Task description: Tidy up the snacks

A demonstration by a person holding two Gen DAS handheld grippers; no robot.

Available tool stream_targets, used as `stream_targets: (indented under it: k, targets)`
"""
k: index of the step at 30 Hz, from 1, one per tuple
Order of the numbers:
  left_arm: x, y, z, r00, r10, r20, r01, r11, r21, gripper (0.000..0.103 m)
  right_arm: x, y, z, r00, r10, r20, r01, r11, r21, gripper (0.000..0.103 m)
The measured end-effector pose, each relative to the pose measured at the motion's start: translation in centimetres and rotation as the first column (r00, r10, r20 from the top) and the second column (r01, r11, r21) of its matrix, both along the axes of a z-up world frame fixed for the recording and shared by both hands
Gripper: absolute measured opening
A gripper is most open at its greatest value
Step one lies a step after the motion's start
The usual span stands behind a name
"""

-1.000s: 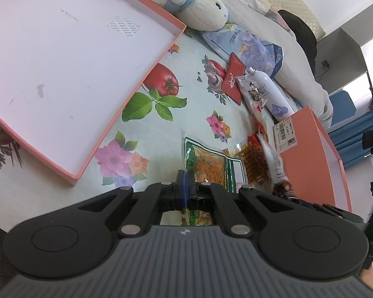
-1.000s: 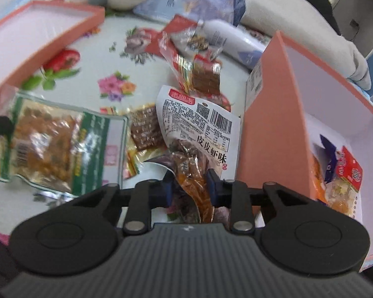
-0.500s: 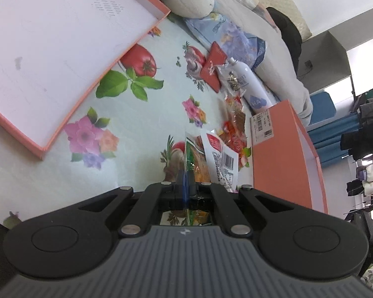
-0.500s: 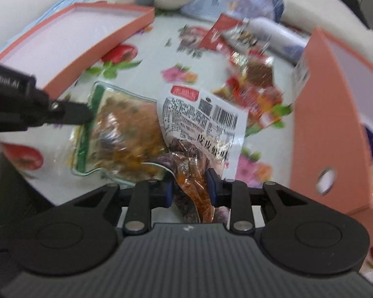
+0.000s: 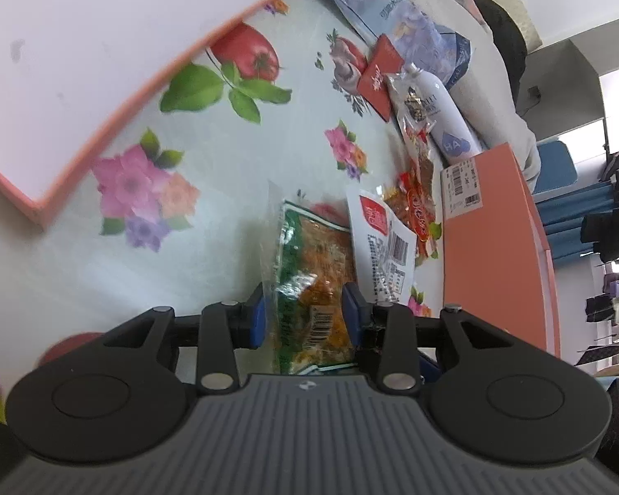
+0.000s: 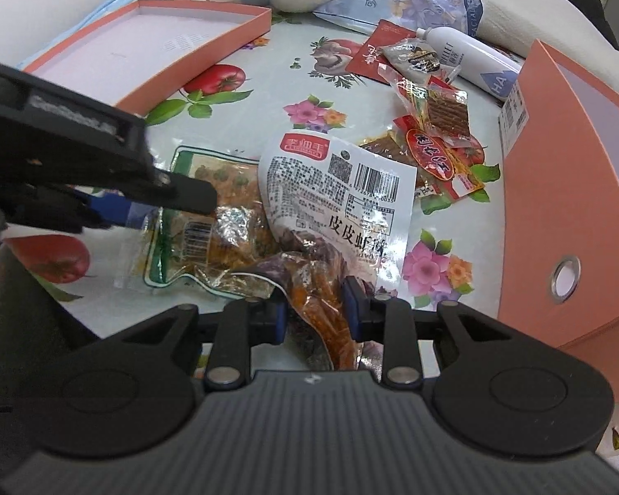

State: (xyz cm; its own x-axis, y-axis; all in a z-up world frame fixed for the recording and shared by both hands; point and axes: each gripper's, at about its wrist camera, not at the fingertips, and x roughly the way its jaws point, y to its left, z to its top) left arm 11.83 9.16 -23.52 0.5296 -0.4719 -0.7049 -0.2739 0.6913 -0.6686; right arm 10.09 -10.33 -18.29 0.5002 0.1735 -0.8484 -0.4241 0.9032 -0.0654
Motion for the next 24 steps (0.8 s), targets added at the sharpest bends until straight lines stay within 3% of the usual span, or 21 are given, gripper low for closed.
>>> stream_targets:
  k: [11, 17, 24]
  targets:
    - [0.7, -1.3, -0.3, 1.000, -0.004, 0.029, 0.004, 1.000, 0.004, 0.040, -1.0, -0.3, -0.2, 1.000, -0.012, -0.006, 0.012, 0.998, 0.057, 0.031]
    - [-0.2, -2.1, 0.0, 0.998, -0.030, 0.055, 0.027, 0.998, 0.058, 0.023, -1.1, -0.8, 0.0, 0.999, -0.033, -0.008, 0.034, 0.996, 0.080, 0.030]
    - [-1.2, -2.1, 2.6, 0.993, -0.033, 0.116, 0.018, 0.992, 0.127, 0.019, -1.1, -2.3, 1.4, 0.996, -0.089, -0.001, 0.088, 0.989, 0.120, 0.030]
